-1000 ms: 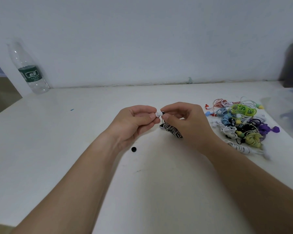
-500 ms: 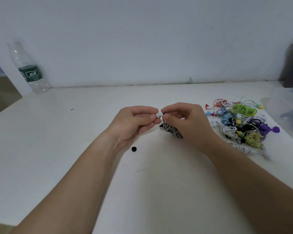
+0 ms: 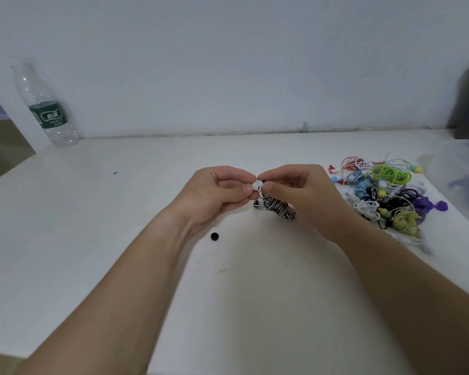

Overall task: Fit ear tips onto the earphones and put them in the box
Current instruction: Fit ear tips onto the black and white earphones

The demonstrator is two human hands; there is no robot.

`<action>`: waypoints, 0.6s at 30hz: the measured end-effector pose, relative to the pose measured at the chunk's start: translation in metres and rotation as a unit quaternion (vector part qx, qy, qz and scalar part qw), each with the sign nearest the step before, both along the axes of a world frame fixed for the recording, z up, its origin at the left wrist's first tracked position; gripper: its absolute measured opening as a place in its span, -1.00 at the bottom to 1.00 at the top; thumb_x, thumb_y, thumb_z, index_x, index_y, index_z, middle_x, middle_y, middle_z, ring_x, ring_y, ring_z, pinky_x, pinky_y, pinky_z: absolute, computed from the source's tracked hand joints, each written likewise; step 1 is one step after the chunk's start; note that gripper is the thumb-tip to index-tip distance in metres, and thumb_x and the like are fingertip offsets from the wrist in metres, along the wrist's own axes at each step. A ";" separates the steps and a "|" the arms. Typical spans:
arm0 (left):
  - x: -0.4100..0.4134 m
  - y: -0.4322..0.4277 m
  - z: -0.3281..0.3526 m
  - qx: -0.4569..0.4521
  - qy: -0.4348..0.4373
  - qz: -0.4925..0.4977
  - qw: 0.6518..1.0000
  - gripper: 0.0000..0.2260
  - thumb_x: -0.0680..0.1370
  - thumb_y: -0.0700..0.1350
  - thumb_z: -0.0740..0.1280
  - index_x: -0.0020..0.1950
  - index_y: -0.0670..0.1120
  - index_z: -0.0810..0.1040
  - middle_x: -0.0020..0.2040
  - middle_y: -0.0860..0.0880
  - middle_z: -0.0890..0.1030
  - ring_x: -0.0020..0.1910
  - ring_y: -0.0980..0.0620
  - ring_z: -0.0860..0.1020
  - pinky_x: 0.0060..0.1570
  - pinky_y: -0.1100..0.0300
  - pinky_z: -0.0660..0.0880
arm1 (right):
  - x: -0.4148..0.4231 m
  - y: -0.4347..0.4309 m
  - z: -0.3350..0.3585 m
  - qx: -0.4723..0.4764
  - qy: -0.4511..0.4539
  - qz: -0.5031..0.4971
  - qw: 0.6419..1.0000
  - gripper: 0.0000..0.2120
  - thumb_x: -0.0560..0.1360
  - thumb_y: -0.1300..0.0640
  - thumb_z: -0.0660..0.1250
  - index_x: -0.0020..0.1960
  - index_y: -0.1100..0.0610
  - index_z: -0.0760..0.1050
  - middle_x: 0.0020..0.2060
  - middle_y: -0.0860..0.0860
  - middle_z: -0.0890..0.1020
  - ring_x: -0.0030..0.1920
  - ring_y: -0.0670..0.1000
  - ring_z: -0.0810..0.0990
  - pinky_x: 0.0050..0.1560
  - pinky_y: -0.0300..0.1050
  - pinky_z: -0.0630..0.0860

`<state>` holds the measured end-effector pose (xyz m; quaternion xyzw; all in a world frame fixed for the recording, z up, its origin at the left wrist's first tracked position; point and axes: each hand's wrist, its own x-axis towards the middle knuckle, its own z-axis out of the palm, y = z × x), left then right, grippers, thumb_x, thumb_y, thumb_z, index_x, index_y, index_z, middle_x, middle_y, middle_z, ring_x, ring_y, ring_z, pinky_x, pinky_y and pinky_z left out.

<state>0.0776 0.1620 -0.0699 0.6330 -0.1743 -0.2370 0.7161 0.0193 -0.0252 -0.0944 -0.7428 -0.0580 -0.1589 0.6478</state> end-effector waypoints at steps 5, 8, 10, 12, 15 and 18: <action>-0.001 0.001 0.001 -0.002 0.003 -0.024 1.000 -0.85 0.38 -0.33 0.44 -0.08 -0.20 0.63 -0.19 -0.12 0.72 -0.21 0.00 0.71 -0.18 0.30 0.60 | -0.002 -0.005 0.004 0.001 0.007 0.043 0.999 -0.84 0.49 0.38 0.42 0.02 0.22 0.68 -0.09 0.10 0.74 -0.05 0.00 0.70 0.04 -0.19 0.58; -0.001 0.002 0.000 0.004 0.000 -0.032 0.999 -0.84 0.36 -0.34 0.44 -0.08 -0.22 0.63 -0.21 -0.13 0.72 -0.22 0.00 0.71 -0.19 0.30 0.60 | -0.003 -0.007 0.004 -0.011 0.012 0.052 0.999 -0.85 0.49 0.38 0.42 0.04 0.25 0.67 -0.09 0.11 0.74 -0.05 0.01 0.71 0.03 -0.20 0.58; -0.001 0.002 0.000 0.007 0.000 -0.034 0.999 -0.81 0.32 -0.31 0.45 -0.08 -0.22 0.63 -0.21 -0.13 0.72 -0.22 -0.01 0.71 -0.19 0.30 0.59 | -0.003 -0.008 0.005 -0.014 0.014 0.058 0.998 -0.85 0.49 0.38 0.42 0.05 0.28 0.66 -0.09 0.13 0.74 -0.05 0.03 0.71 0.02 -0.19 0.59; -0.001 0.001 0.000 0.010 0.000 -0.032 0.999 -0.79 0.30 -0.30 0.47 -0.09 -0.22 0.64 -0.21 -0.13 0.72 -0.21 -0.01 0.71 -0.20 0.30 0.59 | -0.004 -0.008 0.005 -0.016 0.013 0.061 0.998 -0.85 0.49 0.40 0.41 0.04 0.30 0.66 -0.10 0.13 0.74 -0.07 0.02 0.71 0.00 -0.22 0.58; -0.002 0.000 -0.001 0.012 -0.001 -0.020 1.000 -0.82 0.31 -0.32 0.47 -0.10 -0.21 0.65 -0.20 -0.15 0.72 -0.21 -0.03 0.71 -0.20 0.29 0.60 | -0.005 -0.008 0.005 -0.018 0.014 0.053 0.998 -0.86 0.49 0.40 0.42 0.03 0.29 0.66 -0.11 0.12 0.74 -0.07 0.02 0.71 0.00 -0.21 0.58; -0.003 -0.002 -0.002 0.015 -0.010 -0.006 1.000 -0.85 0.37 -0.37 0.44 -0.09 -0.22 0.64 -0.21 -0.15 0.72 -0.22 -0.03 0.71 -0.21 0.29 0.60 | -0.004 -0.008 0.004 -0.026 0.013 0.037 0.999 -0.86 0.49 0.39 0.43 0.03 0.28 0.67 -0.11 0.12 0.74 -0.07 0.01 0.71 0.00 -0.20 0.58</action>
